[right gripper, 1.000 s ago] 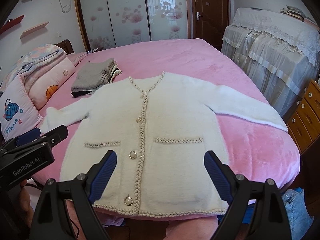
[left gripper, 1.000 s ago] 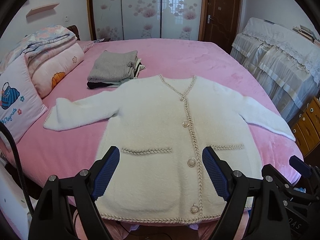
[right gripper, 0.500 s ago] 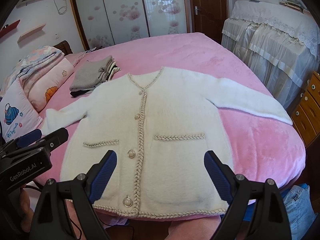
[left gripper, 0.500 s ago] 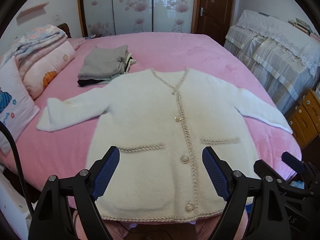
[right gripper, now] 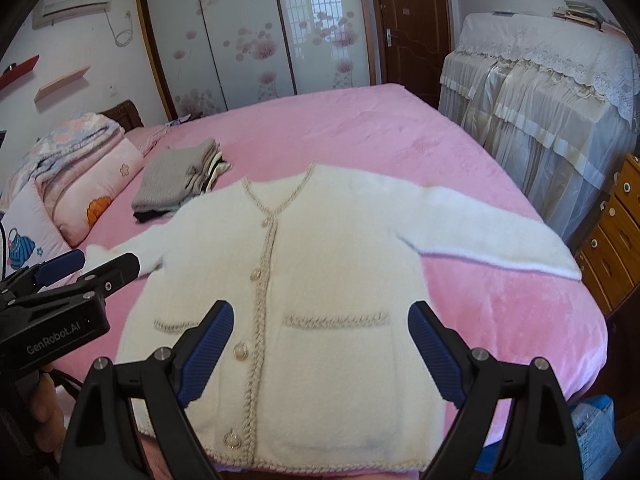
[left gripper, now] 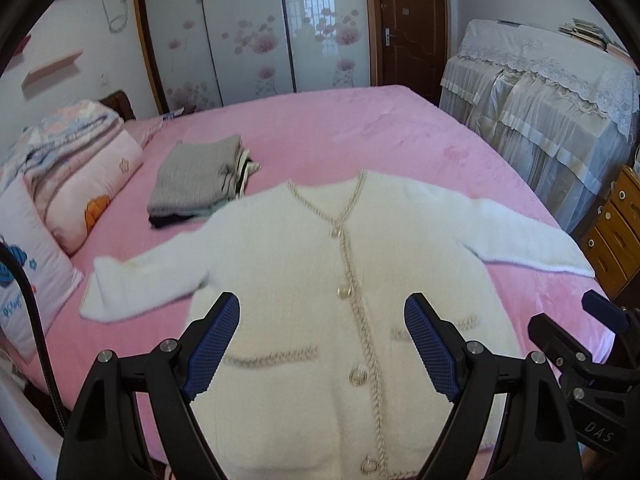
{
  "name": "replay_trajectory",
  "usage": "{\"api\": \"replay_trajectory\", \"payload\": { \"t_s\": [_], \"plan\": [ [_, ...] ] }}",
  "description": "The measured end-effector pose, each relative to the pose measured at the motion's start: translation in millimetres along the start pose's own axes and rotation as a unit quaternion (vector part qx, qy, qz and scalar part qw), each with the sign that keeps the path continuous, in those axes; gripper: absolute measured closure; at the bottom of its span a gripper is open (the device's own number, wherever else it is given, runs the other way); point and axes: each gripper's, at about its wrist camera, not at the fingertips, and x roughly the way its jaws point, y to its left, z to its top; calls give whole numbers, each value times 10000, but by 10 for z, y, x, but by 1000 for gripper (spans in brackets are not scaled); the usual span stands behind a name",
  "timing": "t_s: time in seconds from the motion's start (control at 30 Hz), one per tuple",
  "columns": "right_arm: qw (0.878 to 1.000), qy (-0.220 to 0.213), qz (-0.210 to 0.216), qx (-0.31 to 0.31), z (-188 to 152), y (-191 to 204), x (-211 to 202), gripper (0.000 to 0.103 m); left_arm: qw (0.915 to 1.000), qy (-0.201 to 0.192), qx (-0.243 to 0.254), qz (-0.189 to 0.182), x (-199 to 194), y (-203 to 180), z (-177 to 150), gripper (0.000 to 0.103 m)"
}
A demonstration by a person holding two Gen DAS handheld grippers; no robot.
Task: Fold large clothes
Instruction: 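Grasp the cardigan sleeve cuff with the right gripper and lift it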
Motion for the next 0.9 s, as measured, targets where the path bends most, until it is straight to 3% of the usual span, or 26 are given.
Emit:
{"api": "replay_trajectory", "payload": {
  "t_s": [0.3,0.43,0.57,0.73,0.9],
  "plan": [
    [9962,-708,-425,260,517,-573,-101,13,9935,-1020,448,233,-73,-540,655,19],
    [9923,-763,-756,623,589,-991,14,13,9910,-1211,531,188,43,-839,857,19],
    [9885,-576,-871,1093,508,-1467,237,13,9930,-1068,505,-39,331,-1140,982,19],
    [9771,-206,-1095,1810,267,-2137,607,14,9966,-535,529,-336,978,-1552,941,19],
    [9612,36,-1399,2377,26,-2752,951,16,9976,-68,678,-138,1664,-1942,716,19]
  ]
}}
